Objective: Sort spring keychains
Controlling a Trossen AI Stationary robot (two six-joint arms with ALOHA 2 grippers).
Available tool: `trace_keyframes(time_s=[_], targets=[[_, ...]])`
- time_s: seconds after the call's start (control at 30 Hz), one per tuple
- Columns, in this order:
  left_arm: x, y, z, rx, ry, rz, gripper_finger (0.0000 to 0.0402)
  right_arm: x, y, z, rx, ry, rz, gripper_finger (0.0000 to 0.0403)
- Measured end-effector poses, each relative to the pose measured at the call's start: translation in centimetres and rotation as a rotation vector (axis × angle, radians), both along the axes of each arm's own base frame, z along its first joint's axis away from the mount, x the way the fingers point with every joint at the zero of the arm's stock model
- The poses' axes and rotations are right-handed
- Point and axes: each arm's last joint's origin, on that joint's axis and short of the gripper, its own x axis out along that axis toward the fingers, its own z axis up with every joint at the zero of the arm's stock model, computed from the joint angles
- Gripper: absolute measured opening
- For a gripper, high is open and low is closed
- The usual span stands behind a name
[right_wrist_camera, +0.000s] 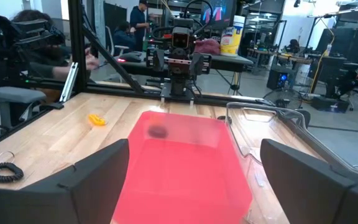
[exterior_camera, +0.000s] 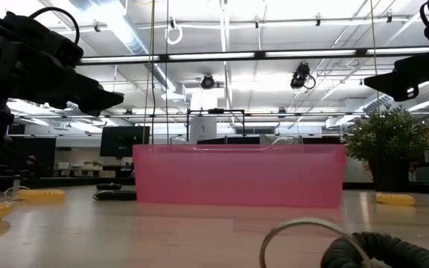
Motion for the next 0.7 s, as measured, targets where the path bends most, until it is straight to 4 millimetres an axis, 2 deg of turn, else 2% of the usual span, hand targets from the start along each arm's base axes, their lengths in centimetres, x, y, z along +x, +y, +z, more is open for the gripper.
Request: trace_keyframes(time_s=[0.6,0.7], targets=[[0.00,0.00,0.00,0.000,0.000,0.000,0.0337,0.00,0.00,0.01,-0.001,-0.001,0.000,0.0366],[0.00,0.00,0.00,0.000,0.000,0.000,0.0337,0.00,-0.30,0.59,-0.103,-0.062,-0.080,0.0366]])
